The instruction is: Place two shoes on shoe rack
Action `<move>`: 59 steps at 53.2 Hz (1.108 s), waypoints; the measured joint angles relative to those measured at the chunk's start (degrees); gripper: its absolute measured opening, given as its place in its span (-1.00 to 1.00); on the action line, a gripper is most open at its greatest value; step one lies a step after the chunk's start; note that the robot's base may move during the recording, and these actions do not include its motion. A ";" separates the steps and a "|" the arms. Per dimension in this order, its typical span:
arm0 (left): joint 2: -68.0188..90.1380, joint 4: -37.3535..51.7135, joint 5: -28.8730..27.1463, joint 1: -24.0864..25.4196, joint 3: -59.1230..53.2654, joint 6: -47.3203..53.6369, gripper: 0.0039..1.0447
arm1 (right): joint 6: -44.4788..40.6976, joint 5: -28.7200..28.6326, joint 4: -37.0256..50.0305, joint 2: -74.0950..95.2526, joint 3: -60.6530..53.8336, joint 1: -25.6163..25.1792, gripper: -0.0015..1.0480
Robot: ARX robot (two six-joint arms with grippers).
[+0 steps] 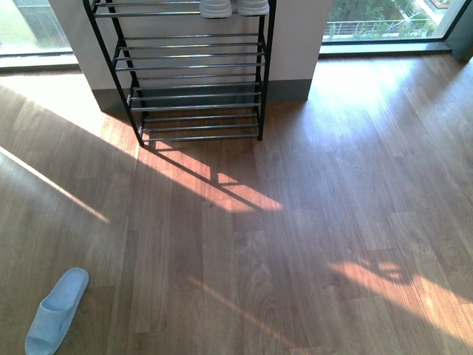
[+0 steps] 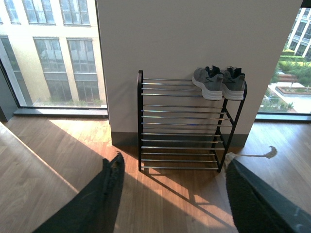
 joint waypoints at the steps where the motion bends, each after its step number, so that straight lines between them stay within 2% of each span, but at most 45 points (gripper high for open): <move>1: 0.00 0.00 0.00 0.00 0.00 0.00 0.27 | 0.00 -0.07 0.00 0.00 0.00 0.00 0.82; 6: 0.00 0.00 0.28 0.00 0.00 0.02 0.61 | 0.00 0.26 -0.02 0.00 0.00 0.02 0.82; 11: 0.00 0.00 0.39 0.00 0.00 0.11 0.86 | 0.00 0.35 -0.02 -0.02 0.00 0.02 0.82; 15: 0.00 0.00 0.22 0.00 0.00 0.07 0.81 | 0.00 0.11 -0.02 0.07 0.00 0.02 0.82; 59: 0.00 0.00 0.26 0.00 0.00 0.09 0.83 | 0.00 0.31 -0.02 -0.02 0.00 0.02 0.82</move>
